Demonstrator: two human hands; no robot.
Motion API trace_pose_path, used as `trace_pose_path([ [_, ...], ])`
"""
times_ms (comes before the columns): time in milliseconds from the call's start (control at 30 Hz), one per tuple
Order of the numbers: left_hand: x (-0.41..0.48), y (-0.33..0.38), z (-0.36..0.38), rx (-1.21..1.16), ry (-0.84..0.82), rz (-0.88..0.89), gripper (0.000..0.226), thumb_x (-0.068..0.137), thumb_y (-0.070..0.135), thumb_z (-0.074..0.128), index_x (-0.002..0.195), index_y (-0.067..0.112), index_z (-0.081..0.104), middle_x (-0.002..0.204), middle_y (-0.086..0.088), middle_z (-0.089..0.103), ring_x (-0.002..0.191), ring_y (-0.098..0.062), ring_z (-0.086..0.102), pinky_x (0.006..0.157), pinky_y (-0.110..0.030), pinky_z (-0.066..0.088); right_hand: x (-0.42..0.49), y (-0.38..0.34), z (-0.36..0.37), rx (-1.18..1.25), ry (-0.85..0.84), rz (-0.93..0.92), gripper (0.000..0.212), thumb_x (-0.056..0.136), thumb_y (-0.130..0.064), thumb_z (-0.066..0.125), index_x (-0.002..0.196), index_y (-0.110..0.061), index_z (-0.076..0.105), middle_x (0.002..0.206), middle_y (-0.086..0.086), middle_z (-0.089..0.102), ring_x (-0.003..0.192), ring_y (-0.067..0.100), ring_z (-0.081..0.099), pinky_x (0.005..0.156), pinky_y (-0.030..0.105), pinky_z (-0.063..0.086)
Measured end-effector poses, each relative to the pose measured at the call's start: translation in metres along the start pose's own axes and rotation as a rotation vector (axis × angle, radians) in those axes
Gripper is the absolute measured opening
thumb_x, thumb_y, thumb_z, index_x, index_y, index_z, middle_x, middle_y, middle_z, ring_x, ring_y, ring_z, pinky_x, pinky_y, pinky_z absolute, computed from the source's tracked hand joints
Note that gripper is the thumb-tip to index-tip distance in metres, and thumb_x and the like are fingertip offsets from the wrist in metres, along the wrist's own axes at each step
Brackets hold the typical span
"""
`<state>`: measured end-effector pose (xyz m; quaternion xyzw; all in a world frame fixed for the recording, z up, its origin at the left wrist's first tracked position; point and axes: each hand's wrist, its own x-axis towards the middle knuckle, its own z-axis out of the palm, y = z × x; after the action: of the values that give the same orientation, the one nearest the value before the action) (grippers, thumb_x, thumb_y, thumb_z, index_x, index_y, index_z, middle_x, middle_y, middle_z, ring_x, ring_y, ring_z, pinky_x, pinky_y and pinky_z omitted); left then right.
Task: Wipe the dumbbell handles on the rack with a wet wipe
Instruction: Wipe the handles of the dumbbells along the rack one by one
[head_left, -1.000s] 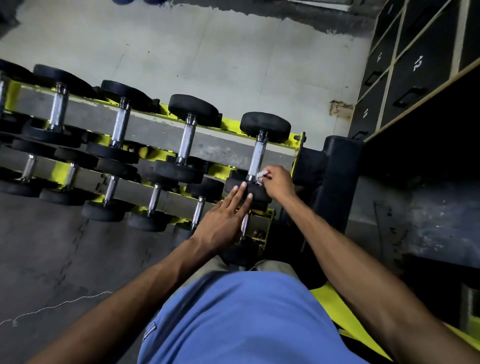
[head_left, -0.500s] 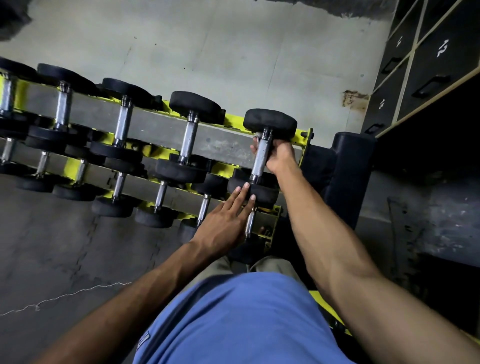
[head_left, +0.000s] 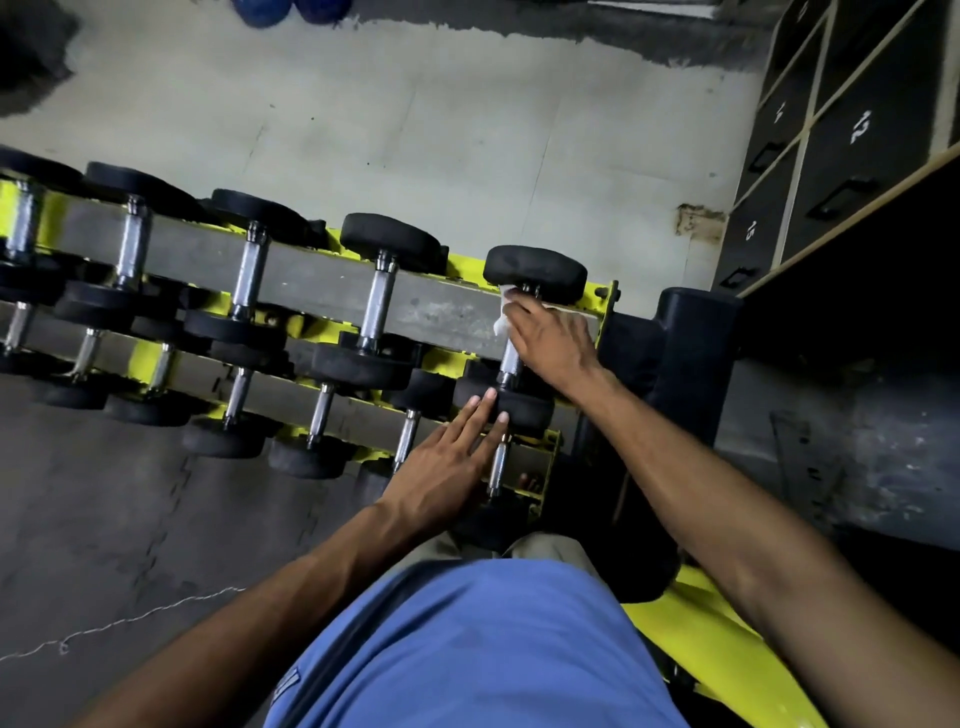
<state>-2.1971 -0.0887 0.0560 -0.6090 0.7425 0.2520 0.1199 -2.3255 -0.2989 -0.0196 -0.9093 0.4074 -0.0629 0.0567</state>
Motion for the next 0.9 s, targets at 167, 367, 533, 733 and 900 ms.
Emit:
trace_pose_path([
  [167, 0.001, 0.001, -0.003, 0.035, -0.028, -0.009, 0.091, 0.102, 0.014, 0.053, 0.167, 0.014, -0.011, 0.168, -0.014, -0.032, 0.159, -0.029, -0.020, 0.131, -0.043, 0.012, 0.019, -0.020, -0.040, -0.025, -0.545, -0.375, 0.023, 0.098, -0.027, 0.047, 0.108, -0.022, 0.067, 0.108, 0.002, 0.070, 0.095, 0.028, 0.068, 0.067, 0.030, 0.042],
  [367, 0.008, 0.005, -0.010, -0.001, 0.022, -0.018, 0.080, 0.104, 0.012, 0.044, 0.168, 0.014, -0.005, 0.171, -0.015, -0.025, 0.161, -0.029, -0.013, 0.132, -0.041, 0.006, 0.032, -0.015, -0.054, -0.163, -0.480, -0.253, 0.018, 0.094, -0.020, 0.052, 0.105, -0.020, 0.066, 0.110, 0.002, 0.069, 0.099, 0.029, 0.069, 0.070, 0.035, 0.046],
  [533, 0.010, 0.009, -0.007, -0.004, 0.018, -0.037, 0.085, 0.106, 0.027, 0.052, 0.168, 0.012, -0.004, 0.171, -0.017, -0.024, 0.161, -0.030, -0.014, 0.131, -0.043, 0.007, 0.054, -0.074, -0.050, -0.352, -1.010, -0.294, 0.012, 0.094, -0.022, 0.056, 0.091, -0.016, 0.065, 0.094, 0.002, 0.067, 0.091, 0.028, 0.062, 0.086, 0.038, 0.053],
  [733, 0.007, 0.005, -0.004, -0.034, 0.049, -0.043, 0.086, 0.105, 0.025, 0.054, 0.168, 0.015, -0.003, 0.172, -0.013, -0.024, 0.161, -0.027, -0.013, 0.131, -0.043, 0.010, 0.058, -0.063, -0.036, -0.162, -0.994, -0.258, 0.016, 0.092, -0.019, 0.055, 0.087, -0.012, 0.068, 0.091, 0.007, 0.069, 0.071, 0.025, 0.062, 0.060, 0.029, 0.049],
  [900, 0.005, 0.006, -0.004, -0.050, 0.041, -0.034, 0.085, 0.105, 0.025, 0.052, 0.168, 0.015, -0.005, 0.171, -0.012, -0.027, 0.161, -0.026, -0.014, 0.131, -0.042, 0.011, 0.010, -0.021, -0.046, 0.115, -0.482, -0.293, 0.007, 0.090, -0.028, 0.063, 0.092, -0.030, 0.069, 0.101, -0.005, 0.062, 0.090, 0.021, 0.064, 0.063, 0.029, 0.041],
])
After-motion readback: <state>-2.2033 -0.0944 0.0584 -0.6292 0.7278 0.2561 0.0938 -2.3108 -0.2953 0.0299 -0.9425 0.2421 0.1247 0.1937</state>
